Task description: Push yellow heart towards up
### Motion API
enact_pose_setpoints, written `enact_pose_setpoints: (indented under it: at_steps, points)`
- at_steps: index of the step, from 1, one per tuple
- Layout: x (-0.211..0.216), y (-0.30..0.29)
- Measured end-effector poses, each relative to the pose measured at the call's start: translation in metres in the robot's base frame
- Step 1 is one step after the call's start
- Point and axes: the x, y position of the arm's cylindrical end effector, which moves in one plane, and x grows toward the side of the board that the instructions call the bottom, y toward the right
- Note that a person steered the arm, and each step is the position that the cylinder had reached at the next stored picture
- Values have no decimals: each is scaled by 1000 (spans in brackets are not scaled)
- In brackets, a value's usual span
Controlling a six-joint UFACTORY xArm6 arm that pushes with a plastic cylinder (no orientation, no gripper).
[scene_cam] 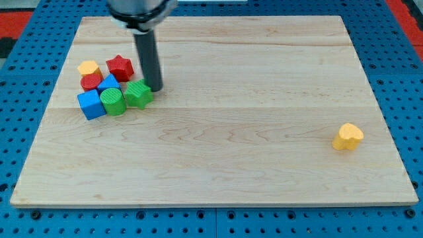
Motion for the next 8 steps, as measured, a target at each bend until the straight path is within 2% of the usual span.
enact_pose_setpoints:
  at_steps: [2,3,4,5,6,7,8]
  points:
    - [118,123]
    - [166,228]
    - [152,320]
    - [132,334]
    - [138,336]
    - [140,370]
    - [96,359]
